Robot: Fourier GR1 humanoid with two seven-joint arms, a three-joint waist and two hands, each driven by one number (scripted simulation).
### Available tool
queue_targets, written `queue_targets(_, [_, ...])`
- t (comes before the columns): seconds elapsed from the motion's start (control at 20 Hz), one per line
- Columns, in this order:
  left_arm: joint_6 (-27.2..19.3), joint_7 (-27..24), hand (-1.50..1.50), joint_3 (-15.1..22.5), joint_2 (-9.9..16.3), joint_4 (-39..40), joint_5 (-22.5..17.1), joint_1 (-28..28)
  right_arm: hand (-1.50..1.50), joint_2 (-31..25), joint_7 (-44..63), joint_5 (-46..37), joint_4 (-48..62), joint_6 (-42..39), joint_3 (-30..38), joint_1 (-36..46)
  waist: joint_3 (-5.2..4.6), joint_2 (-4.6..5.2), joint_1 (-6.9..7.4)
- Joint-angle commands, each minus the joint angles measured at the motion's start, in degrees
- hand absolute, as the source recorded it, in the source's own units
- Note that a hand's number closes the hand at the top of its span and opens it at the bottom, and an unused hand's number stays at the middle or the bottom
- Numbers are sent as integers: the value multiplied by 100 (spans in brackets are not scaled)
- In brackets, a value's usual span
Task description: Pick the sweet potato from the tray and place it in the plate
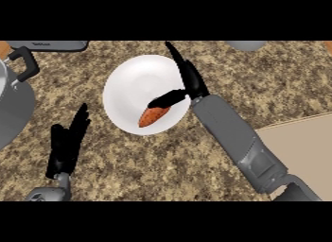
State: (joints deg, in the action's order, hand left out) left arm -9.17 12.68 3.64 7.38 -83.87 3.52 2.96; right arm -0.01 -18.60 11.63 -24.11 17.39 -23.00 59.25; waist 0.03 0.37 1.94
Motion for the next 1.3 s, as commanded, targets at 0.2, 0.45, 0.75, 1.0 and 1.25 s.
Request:
queue_targets(0.2, [61, 58, 0, -27, 32, -412, 36, -347, -150, 1, 287, -42, 232, 239, 10, 217, -1, -15, -46])
queue_targets(0.45, [-68, -209, 0, -125, -150, 409, 152, 79, -150, 1, -138, -229, 386, 431, -114, -276, -3, -8, -108])
queue_targets(0.75, [25, 142, 0, -71, -155, -82, 97, 2, -150, -345, -655, -339, 1148, -48, 401, 7, 1, 26, -19])
queue_targets(1.0, [100, 17, 0, -66, -141, -22, 155, -50, -150, -414, -724, -500, 1156, 83, 603, -100, 0, 10, -57])
queue_targets(1.25, [221, -136, 0, -280, -74, -49, -32, -179, -150, -775, -959, -451, 936, -125, 906, -331, -1, -7, -97])
